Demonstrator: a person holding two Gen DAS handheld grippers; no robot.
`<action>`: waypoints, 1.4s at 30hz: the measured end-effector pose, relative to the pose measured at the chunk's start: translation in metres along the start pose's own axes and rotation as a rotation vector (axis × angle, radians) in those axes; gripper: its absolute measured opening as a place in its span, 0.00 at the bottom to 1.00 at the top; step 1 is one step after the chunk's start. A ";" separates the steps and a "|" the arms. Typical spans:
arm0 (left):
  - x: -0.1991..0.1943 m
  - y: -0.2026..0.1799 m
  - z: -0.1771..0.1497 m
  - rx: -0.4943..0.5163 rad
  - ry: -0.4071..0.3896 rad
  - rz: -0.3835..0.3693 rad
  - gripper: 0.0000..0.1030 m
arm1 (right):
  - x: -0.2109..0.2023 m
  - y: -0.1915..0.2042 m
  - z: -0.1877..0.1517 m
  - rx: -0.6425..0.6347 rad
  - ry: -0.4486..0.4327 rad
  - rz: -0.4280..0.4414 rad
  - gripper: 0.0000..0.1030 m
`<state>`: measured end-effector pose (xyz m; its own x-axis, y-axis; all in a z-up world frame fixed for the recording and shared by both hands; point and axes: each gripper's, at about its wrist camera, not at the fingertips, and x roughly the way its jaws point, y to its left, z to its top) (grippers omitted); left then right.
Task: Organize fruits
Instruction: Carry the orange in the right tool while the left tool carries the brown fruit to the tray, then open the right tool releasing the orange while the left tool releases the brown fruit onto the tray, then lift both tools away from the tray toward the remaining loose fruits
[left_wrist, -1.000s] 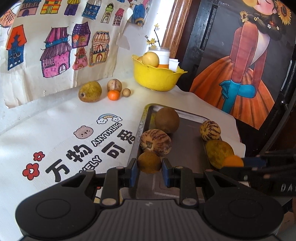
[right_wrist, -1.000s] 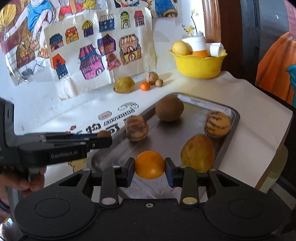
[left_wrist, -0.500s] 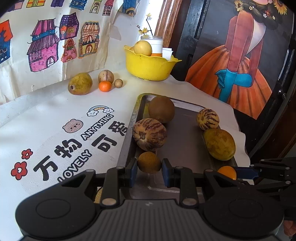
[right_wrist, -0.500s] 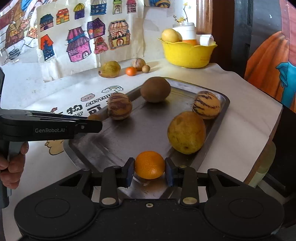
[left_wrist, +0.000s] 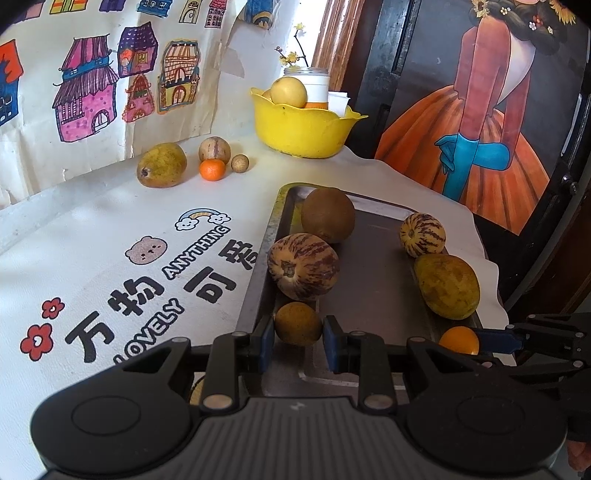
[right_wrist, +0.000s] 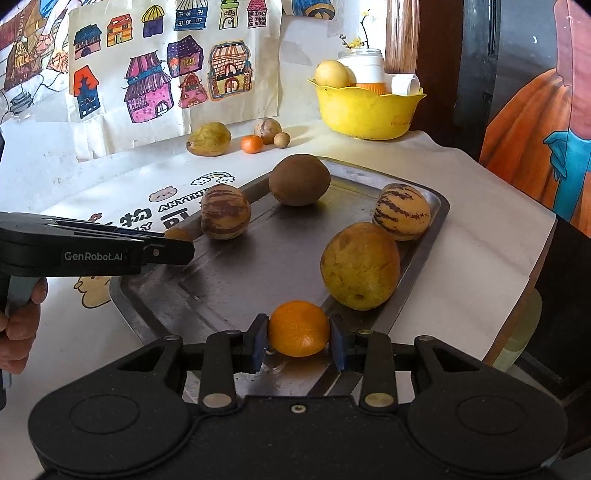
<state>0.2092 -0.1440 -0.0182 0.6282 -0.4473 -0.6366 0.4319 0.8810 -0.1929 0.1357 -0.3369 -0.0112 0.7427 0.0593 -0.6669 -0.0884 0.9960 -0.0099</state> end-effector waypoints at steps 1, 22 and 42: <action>0.000 0.000 0.000 0.001 0.000 0.001 0.30 | 0.000 0.000 0.000 0.001 0.000 -0.002 0.36; 0.002 0.000 -0.001 0.001 0.018 0.000 0.31 | 0.001 -0.001 -0.002 0.005 -0.011 -0.005 0.38; -0.044 0.008 -0.002 -0.070 -0.058 0.041 0.91 | -0.037 0.013 -0.016 -0.005 -0.074 0.012 0.76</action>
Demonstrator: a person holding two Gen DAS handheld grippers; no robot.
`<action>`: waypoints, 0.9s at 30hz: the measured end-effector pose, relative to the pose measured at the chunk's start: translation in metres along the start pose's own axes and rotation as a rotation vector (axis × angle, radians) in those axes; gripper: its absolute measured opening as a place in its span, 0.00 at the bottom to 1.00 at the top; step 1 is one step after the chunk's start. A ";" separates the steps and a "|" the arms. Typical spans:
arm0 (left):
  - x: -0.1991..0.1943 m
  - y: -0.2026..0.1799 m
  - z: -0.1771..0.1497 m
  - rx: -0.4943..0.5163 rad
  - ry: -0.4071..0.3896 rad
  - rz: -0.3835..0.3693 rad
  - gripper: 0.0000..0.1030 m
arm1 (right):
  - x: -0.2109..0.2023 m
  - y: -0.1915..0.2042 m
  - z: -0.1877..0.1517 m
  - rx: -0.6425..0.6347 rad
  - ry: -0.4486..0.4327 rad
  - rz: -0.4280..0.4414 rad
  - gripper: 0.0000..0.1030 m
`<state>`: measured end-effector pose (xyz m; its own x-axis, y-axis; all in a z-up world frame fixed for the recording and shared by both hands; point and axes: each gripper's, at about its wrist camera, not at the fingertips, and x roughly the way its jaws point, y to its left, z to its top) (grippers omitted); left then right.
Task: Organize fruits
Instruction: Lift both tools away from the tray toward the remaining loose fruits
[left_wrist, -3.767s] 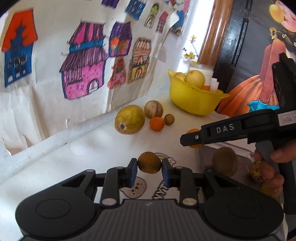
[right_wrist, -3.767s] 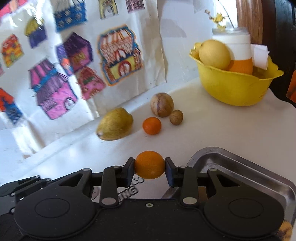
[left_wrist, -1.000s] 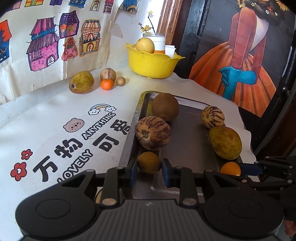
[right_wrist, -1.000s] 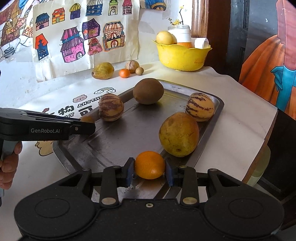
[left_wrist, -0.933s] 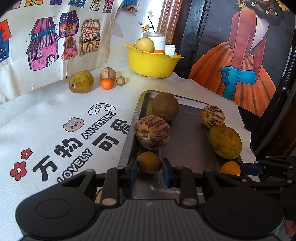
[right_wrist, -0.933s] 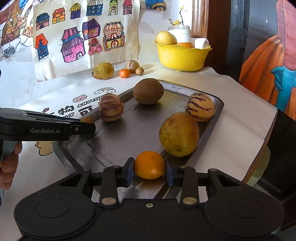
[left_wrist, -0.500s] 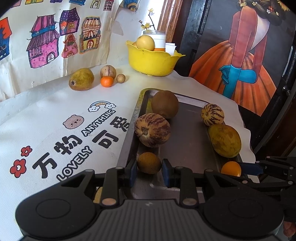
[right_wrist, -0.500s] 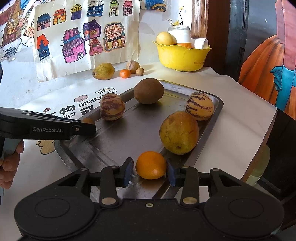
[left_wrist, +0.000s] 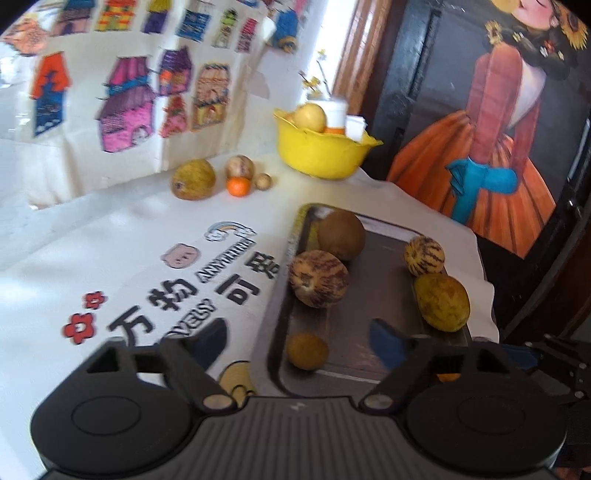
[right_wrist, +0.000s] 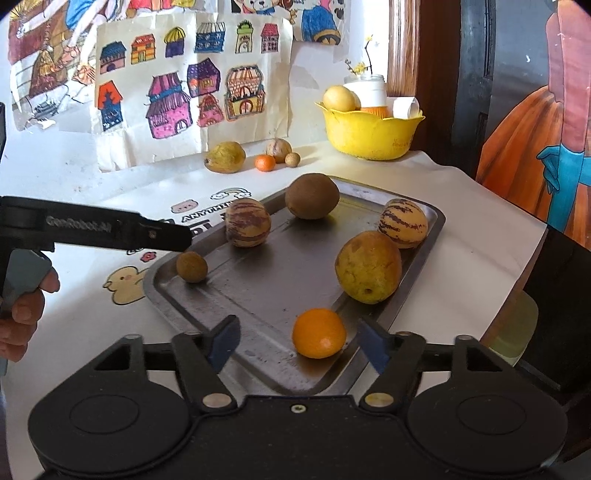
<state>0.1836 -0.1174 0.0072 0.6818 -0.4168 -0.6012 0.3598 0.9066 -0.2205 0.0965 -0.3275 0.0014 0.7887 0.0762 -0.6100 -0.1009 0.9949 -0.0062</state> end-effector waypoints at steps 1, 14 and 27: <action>-0.005 0.003 0.000 -0.008 -0.006 0.001 0.96 | -0.003 0.001 -0.001 0.005 -0.004 0.001 0.81; -0.047 0.038 -0.022 -0.028 0.035 0.055 1.00 | -0.034 0.034 -0.019 0.014 0.085 -0.018 0.99; -0.068 0.080 -0.021 -0.097 0.132 0.178 1.00 | -0.031 0.064 -0.002 0.103 0.154 0.112 0.99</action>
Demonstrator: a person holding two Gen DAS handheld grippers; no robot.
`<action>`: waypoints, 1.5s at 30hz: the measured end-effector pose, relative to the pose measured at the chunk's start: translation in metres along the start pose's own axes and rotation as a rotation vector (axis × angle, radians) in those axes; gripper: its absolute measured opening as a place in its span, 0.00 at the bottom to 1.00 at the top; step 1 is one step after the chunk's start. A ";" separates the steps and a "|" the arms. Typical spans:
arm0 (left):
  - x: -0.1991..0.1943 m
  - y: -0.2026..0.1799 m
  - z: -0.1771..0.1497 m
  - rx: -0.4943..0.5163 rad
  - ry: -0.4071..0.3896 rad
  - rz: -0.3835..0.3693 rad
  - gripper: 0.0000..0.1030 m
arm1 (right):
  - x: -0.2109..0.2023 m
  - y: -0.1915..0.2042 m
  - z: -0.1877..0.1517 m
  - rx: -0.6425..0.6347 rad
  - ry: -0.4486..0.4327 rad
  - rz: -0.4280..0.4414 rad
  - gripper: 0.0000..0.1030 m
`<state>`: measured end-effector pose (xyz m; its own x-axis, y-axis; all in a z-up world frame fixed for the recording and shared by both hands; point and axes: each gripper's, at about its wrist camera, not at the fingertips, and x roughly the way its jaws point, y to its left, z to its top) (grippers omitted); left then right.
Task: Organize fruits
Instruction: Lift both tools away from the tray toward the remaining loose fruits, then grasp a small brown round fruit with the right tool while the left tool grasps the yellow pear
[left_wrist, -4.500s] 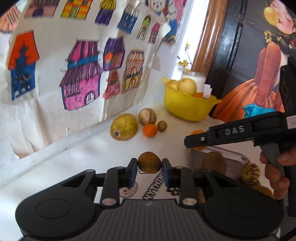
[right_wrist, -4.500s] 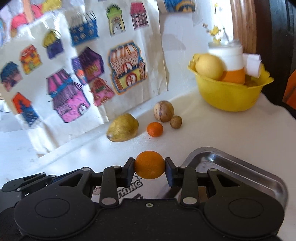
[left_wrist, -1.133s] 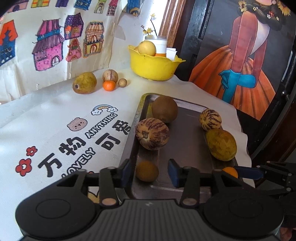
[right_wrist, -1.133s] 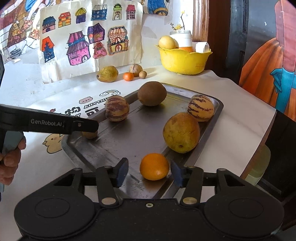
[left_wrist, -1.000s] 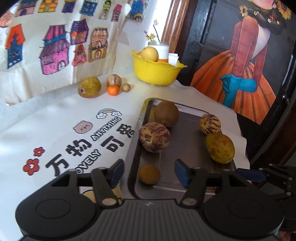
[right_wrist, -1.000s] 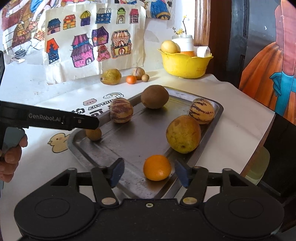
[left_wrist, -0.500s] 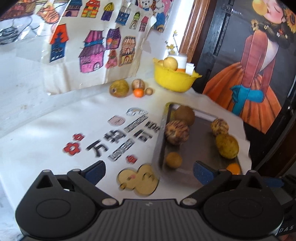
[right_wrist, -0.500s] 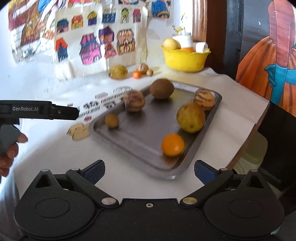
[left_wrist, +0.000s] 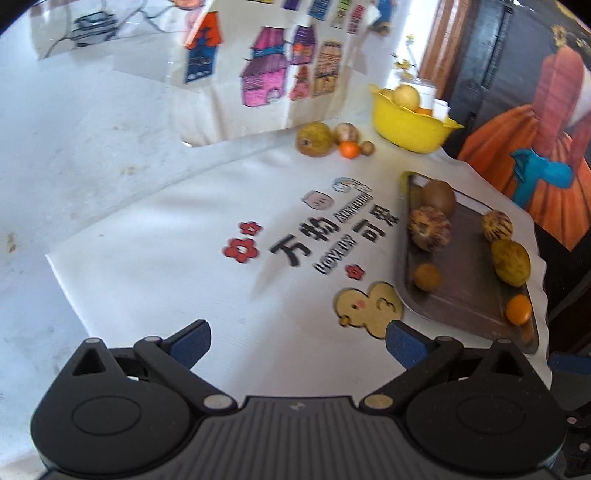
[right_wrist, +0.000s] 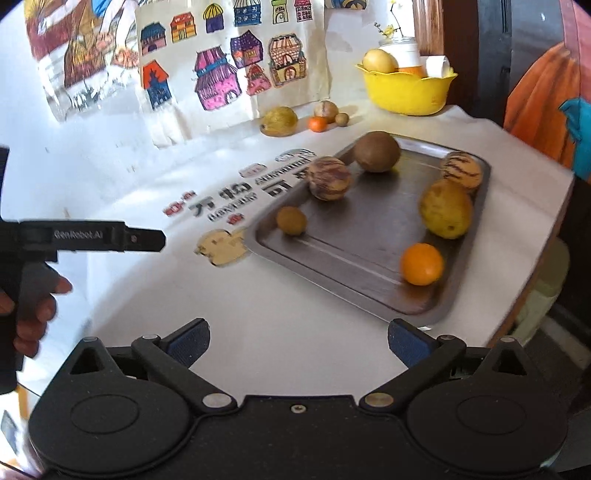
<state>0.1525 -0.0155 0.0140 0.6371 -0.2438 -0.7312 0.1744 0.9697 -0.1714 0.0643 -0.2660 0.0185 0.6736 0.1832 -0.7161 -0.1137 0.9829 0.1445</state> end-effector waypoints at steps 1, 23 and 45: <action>-0.001 0.003 0.003 -0.002 -0.004 0.009 1.00 | 0.001 0.001 0.004 0.011 -0.001 0.017 0.99; 0.037 0.004 0.087 0.154 -0.258 0.044 1.00 | 0.007 -0.037 0.140 -0.063 -0.186 -0.032 0.99; 0.147 -0.041 0.135 0.652 -0.375 -0.041 1.00 | 0.121 -0.074 0.286 0.119 -0.104 -0.004 0.96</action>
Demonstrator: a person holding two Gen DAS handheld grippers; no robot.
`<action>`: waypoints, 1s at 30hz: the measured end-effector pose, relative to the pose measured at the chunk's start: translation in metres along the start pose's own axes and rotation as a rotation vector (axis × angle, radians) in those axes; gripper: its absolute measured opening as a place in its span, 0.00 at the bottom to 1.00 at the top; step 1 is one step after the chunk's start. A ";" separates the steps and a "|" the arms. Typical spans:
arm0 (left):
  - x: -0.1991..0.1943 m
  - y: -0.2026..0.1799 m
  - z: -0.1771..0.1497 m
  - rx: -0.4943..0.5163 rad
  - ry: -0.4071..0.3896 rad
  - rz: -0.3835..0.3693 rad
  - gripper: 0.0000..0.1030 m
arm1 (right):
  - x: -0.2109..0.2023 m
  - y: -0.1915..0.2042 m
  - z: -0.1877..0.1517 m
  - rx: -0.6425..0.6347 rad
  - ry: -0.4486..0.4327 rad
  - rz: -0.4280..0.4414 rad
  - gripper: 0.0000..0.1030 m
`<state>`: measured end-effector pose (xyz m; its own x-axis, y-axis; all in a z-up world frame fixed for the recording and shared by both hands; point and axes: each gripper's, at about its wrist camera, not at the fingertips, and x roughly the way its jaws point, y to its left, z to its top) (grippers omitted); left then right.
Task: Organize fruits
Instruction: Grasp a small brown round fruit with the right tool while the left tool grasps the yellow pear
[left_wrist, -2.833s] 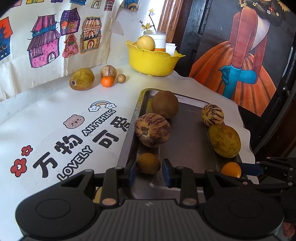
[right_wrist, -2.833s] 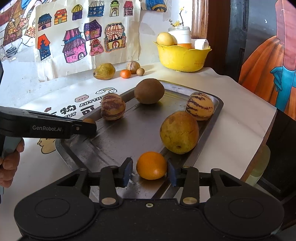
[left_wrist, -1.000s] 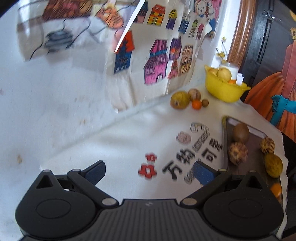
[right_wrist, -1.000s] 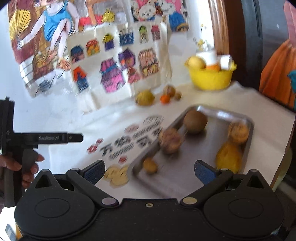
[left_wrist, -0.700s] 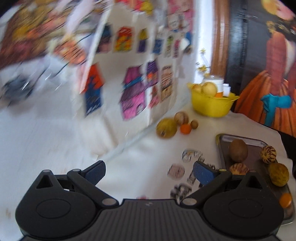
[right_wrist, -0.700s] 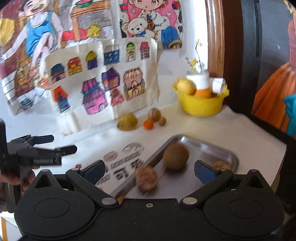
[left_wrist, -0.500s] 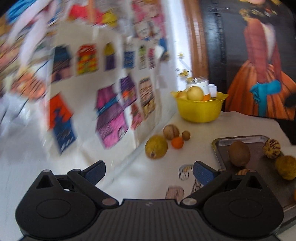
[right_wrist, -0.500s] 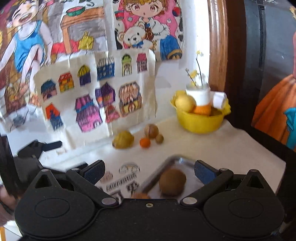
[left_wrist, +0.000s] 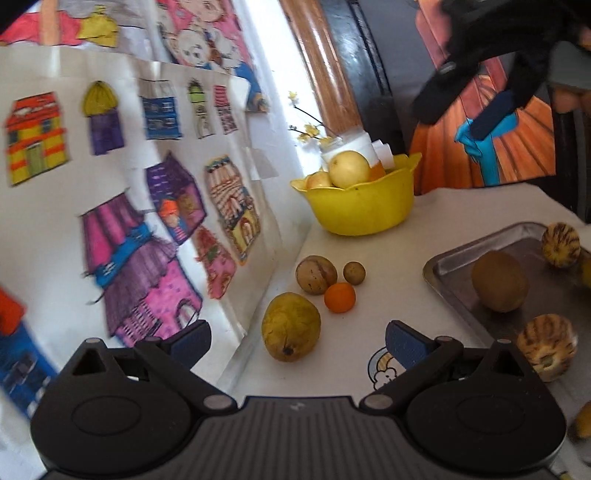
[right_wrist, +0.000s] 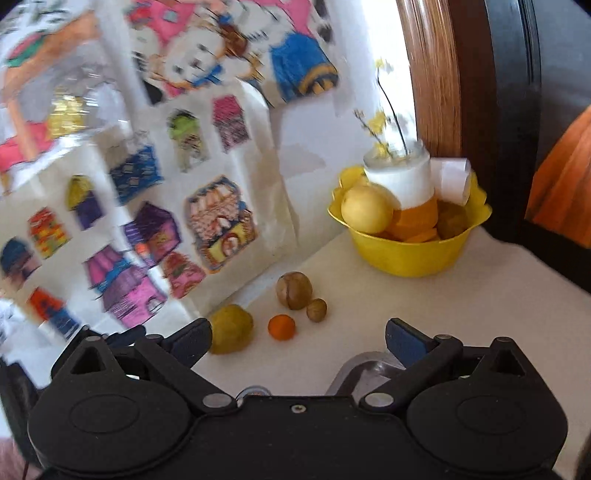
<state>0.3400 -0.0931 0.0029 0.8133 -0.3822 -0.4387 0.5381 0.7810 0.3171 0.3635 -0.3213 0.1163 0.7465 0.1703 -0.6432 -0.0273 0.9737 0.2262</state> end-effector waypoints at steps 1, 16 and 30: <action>0.005 -0.001 0.000 0.006 0.006 0.006 1.00 | 0.010 0.000 0.001 0.008 0.011 -0.002 0.94; 0.054 -0.004 -0.008 -0.023 0.041 -0.017 0.86 | 0.119 -0.007 0.015 0.057 0.087 -0.056 0.75; 0.077 -0.004 0.000 -0.023 0.097 0.014 0.74 | 0.170 -0.014 0.007 0.078 0.157 -0.116 0.48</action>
<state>0.4009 -0.1252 -0.0324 0.7950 -0.3220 -0.5142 0.5203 0.7977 0.3049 0.4953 -0.3075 0.0088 0.6288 0.0853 -0.7729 0.1091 0.9745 0.1963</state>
